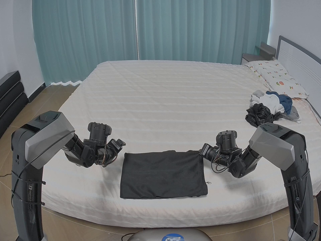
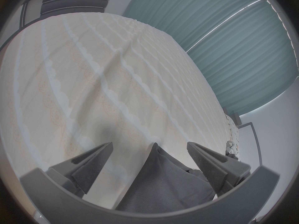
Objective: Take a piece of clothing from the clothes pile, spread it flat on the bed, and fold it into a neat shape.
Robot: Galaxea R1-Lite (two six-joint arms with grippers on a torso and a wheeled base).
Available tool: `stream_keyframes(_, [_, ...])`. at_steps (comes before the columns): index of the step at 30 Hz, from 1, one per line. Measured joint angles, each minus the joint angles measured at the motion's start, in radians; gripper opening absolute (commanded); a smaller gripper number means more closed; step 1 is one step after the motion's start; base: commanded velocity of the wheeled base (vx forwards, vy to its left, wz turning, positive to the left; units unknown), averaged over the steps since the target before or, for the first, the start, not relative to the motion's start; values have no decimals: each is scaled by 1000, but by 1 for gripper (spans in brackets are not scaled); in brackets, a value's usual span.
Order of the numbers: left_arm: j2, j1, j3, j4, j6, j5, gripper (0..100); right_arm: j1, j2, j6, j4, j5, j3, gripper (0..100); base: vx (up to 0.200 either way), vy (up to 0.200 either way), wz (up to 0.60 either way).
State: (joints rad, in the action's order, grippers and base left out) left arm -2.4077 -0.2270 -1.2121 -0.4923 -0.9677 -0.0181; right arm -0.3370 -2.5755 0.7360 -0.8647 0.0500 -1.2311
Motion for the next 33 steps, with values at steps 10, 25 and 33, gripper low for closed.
stream_keyframes(10, [0,0,2,0,0,1,100,5,-3,1,-9,0,1,100,0,0,0])
stream_keyframes(25, [38,3,49,-20,6,4,100,94,225,-35,-153,-15,341,100,0,0,0])
stream_keyframes(33, [199,4,164,-48,46,-31,100,197,529,-90,-244,9,659,100,0,0,0])
